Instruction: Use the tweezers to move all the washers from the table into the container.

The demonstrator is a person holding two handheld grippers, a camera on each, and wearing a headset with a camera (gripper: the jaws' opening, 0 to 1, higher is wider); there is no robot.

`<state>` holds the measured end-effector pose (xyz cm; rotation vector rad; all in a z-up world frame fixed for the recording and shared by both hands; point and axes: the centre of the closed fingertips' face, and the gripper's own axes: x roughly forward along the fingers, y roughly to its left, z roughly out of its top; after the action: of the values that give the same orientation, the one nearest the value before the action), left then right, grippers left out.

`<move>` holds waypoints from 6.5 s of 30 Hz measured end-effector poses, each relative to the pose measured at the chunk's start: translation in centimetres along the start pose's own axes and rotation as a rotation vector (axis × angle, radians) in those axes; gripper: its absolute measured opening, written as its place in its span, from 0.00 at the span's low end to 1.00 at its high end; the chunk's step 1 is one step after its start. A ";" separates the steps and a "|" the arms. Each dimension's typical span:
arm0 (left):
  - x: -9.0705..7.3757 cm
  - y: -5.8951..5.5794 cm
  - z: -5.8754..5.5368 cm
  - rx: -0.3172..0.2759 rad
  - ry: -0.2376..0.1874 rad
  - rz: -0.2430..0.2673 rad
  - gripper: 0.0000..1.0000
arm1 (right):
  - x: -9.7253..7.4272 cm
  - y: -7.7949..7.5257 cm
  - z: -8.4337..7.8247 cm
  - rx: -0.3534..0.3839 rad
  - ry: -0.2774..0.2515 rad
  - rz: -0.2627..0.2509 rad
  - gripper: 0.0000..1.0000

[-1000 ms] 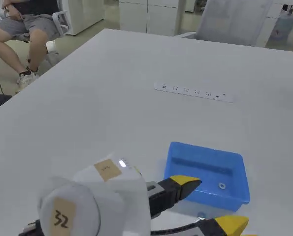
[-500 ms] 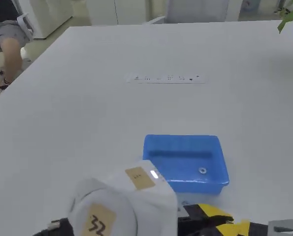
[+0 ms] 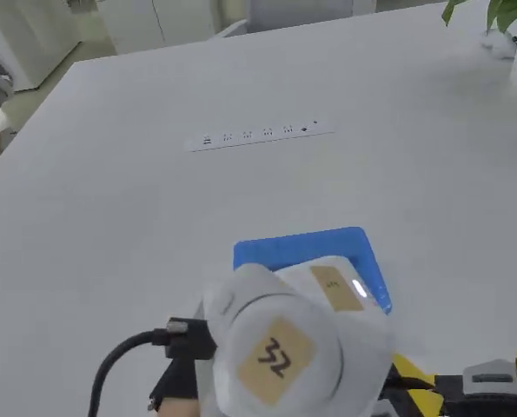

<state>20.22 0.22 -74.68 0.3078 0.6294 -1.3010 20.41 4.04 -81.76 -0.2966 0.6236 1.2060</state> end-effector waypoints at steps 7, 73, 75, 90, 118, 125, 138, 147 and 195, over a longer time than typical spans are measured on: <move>0.4 0.1 -0.1 0.015 0.017 -0.054 0.00 | 0.1 -0.2 -0.3 -0.027 0.019 -0.008 0.07; -0.3 2.0 -0.2 0.031 -0.029 -0.067 0.11 | 0.0 -1.0 -0.1 -0.012 -0.014 -0.030 0.03; -2.0 3.2 -0.2 -0.039 -0.095 0.032 0.10 | 0.1 -0.9 0.0 -0.011 -0.016 -0.029 0.03; -13.2 6.5 -7.1 -0.386 -0.354 0.525 0.24 | 0.0 -1.0 0.1 0.057 -0.049 -0.042 0.03; -11.6 6.3 -7.3 -0.332 -0.438 0.671 0.98 | -0.2 -2.4 -0.3 0.237 -0.068 -0.124 0.03; -11.4 6.2 -7.5 -0.307 -0.413 0.665 0.99 | -0.9 -3.1 1.5 0.267 -0.112 -0.156 0.03; -12.7 6.9 -7.7 -0.363 -0.472 0.706 0.97 | -2.1 -4.5 5.9 0.204 -0.112 -0.159 0.03; -12.9 7.0 -7.8 -0.383 -0.486 0.703 0.95 | -0.4 -6.1 8.9 0.227 -0.153 -0.160 0.03; -12.4 7.0 -8.8 -0.399 -0.436 0.695 0.89 | 5.8 -13.5 8.1 0.314 -0.143 -0.226 0.04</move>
<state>23.05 16.66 -75.30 -0.0915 0.3443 -0.5256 36.64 8.15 -80.24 -0.0142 0.6270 0.8880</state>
